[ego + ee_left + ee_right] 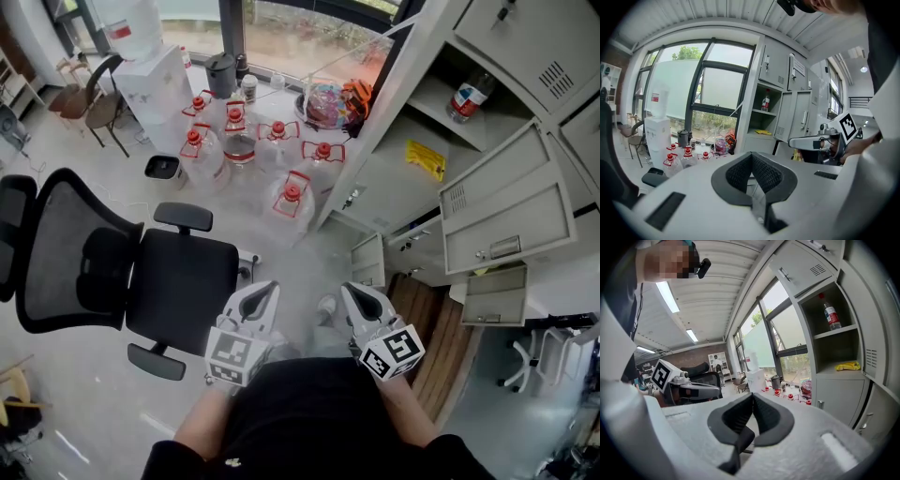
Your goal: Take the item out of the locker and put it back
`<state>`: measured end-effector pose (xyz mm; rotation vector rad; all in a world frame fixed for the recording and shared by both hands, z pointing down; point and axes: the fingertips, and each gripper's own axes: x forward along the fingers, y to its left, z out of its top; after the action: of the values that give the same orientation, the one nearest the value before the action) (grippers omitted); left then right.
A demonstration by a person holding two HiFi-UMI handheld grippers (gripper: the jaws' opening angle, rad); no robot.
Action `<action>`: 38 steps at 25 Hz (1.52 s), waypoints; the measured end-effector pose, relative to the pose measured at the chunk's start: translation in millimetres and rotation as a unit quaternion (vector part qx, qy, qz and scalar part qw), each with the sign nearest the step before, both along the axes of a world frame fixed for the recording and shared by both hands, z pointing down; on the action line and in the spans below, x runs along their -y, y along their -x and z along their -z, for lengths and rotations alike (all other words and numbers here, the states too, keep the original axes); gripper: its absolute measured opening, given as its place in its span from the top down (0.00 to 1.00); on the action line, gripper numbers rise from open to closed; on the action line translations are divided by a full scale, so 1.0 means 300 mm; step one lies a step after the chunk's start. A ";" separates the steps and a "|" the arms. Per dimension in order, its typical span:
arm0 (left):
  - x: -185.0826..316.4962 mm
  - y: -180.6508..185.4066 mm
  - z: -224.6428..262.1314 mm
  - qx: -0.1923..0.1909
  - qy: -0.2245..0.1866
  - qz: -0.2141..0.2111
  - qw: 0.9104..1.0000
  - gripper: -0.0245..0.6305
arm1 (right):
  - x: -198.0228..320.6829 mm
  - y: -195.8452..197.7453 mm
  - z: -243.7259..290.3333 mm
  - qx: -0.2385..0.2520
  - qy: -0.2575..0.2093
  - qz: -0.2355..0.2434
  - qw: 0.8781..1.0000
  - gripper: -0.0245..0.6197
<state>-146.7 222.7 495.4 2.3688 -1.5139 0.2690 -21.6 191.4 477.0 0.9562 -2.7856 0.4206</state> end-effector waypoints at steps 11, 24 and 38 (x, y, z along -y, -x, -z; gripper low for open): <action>0.190 -0.014 -0.008 0.011 0.006 0.022 1.000 0.94 | 0.211 0.015 -0.012 0.017 0.002 0.028 0.999 0.96; 0.520 -0.154 0.029 0.031 0.002 0.028 0.999 0.94 | 0.624 -0.148 0.054 0.021 -0.028 -0.001 0.999 0.96; 0.743 -0.294 0.064 0.041 -0.009 0.058 0.997 0.94 | 0.975 -0.368 0.207 0.029 -0.087 -0.056 0.994 0.90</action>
<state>-58.6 -0.3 476.2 2.2977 -1.6917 0.3307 88.7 -101.0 414.8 1.1602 -2.8682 0.2266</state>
